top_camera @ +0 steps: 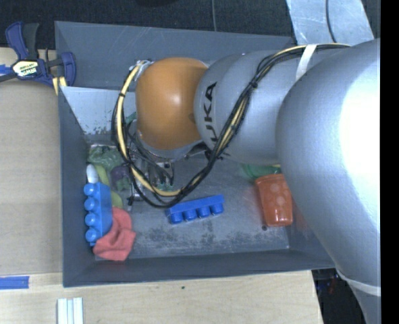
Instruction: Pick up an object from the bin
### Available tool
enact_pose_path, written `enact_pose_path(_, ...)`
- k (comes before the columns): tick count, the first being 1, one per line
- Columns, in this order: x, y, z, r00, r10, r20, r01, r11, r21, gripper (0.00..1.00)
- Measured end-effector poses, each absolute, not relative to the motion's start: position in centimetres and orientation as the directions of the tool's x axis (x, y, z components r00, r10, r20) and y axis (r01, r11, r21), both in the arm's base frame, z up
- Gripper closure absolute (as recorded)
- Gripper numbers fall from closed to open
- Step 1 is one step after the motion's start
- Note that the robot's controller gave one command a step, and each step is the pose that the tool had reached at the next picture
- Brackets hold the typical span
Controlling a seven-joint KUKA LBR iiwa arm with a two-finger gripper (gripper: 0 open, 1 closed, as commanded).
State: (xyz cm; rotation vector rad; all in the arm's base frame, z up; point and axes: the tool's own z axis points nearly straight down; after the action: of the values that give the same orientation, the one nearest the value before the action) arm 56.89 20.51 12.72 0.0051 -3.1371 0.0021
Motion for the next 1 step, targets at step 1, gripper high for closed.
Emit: enact_pose_path(1,57.04,20.44,13.22,-1.000,0.000,-0.002,0.000,1.000,0.001,0.00)
